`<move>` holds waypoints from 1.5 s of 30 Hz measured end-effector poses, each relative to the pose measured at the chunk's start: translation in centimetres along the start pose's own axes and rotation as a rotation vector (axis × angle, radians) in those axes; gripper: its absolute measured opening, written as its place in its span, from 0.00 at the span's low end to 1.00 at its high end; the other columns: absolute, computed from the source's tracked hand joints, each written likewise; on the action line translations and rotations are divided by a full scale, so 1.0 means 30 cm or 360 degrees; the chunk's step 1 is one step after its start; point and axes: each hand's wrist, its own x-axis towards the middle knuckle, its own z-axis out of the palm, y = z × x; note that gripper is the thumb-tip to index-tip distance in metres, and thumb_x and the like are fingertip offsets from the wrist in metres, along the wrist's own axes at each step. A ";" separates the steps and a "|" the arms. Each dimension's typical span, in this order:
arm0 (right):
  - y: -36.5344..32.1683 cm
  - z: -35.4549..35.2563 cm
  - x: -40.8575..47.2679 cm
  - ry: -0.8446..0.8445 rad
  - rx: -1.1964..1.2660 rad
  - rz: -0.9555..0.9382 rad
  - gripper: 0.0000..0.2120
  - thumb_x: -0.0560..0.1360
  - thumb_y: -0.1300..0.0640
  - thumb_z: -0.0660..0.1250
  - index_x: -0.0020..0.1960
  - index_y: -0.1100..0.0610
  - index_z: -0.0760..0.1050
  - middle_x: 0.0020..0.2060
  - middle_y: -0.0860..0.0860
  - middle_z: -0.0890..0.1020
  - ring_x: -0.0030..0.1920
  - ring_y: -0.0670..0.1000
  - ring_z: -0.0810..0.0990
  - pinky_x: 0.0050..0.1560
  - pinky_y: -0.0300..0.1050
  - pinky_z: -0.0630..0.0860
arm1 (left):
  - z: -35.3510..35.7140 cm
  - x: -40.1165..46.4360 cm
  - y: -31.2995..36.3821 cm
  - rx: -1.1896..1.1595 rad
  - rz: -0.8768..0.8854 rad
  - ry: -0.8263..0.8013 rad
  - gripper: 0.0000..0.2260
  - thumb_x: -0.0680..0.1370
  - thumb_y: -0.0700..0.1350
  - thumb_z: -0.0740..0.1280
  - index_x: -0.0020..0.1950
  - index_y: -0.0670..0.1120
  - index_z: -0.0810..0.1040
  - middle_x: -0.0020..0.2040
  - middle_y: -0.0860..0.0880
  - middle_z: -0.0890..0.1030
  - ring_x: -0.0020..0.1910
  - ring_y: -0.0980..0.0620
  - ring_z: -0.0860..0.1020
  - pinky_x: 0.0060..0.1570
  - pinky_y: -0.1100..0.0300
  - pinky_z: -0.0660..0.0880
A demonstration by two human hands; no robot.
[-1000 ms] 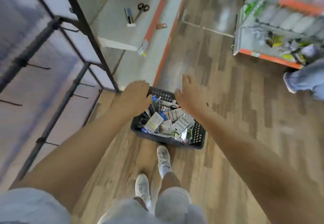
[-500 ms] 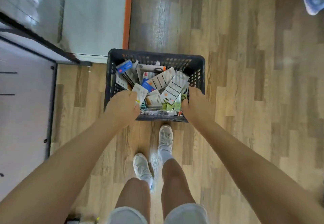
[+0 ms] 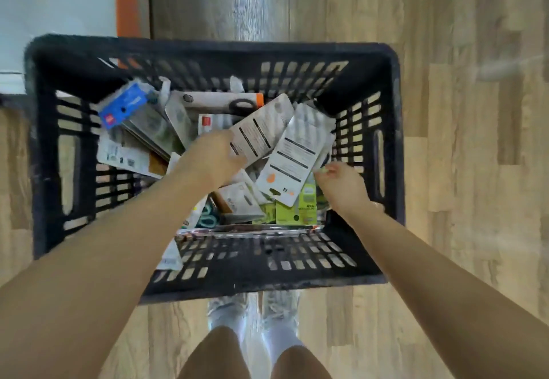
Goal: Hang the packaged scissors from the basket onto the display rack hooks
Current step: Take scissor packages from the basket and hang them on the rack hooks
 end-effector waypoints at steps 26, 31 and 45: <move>-0.067 -0.019 0.032 -0.0019 0.1053 0.0232 0.09 0.76 0.66 0.65 0.55 0.59 0.75 0.53 0.53 0.81 0.52 0.53 0.80 0.51 0.48 0.76 | -0.047 0.045 0.084 -0.0738 -0.0041 0.0397 0.08 0.80 0.41 0.62 0.58 0.41 0.73 0.55 0.44 0.79 0.51 0.45 0.76 0.47 0.56 0.70; -0.253 -0.266 -0.247 -0.0202 0.1112 0.0003 0.07 0.76 0.65 0.66 0.51 0.56 0.76 0.53 0.53 0.81 0.55 0.57 0.80 0.60 0.55 0.75 | -0.311 -0.258 0.151 -0.0998 -0.0054 0.0367 0.08 0.79 0.41 0.65 0.57 0.41 0.75 0.50 0.48 0.80 0.48 0.49 0.77 0.47 0.58 0.72; -1.010 -0.852 -1.440 -0.0935 0.0766 -0.1001 0.09 0.77 0.66 0.64 0.50 0.54 0.78 0.44 0.47 0.85 0.43 0.46 0.84 0.41 0.42 0.80 | -1.277 -1.578 0.173 -0.2004 -0.0060 0.0905 0.08 0.77 0.37 0.66 0.56 0.41 0.78 0.50 0.47 0.84 0.43 0.53 0.84 0.40 0.62 0.80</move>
